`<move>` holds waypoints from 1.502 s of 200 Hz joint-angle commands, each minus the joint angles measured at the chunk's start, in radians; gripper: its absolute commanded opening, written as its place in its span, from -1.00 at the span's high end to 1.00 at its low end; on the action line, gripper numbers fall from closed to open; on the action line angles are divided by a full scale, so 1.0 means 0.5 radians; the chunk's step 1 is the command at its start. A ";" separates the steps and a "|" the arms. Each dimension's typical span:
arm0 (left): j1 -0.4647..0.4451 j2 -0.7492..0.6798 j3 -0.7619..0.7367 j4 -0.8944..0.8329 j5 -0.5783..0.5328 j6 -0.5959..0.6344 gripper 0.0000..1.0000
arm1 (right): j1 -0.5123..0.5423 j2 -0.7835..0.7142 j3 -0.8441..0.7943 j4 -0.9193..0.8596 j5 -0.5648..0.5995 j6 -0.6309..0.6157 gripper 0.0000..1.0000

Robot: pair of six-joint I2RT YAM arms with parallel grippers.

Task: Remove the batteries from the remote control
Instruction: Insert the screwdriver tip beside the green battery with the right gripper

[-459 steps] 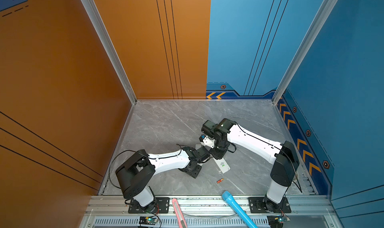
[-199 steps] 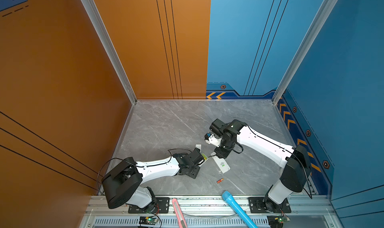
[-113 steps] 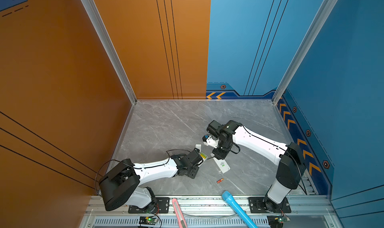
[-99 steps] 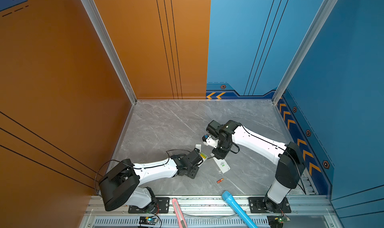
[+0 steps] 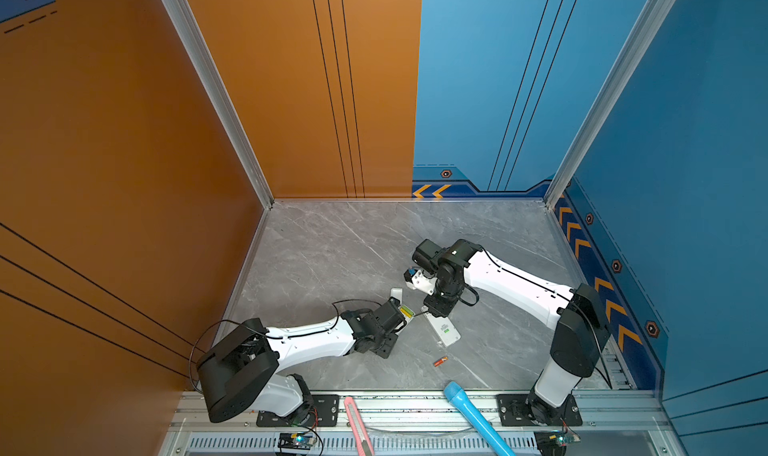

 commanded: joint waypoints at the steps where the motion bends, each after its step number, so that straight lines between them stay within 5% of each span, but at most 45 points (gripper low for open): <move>1: -0.018 -0.007 -0.036 -0.026 -0.008 0.036 0.15 | -0.004 -0.027 0.049 -0.041 0.038 -0.026 1.00; 300: -0.032 0.009 -0.029 -0.026 -0.029 0.046 0.27 | -0.010 0.049 0.122 -0.096 0.026 -0.031 1.00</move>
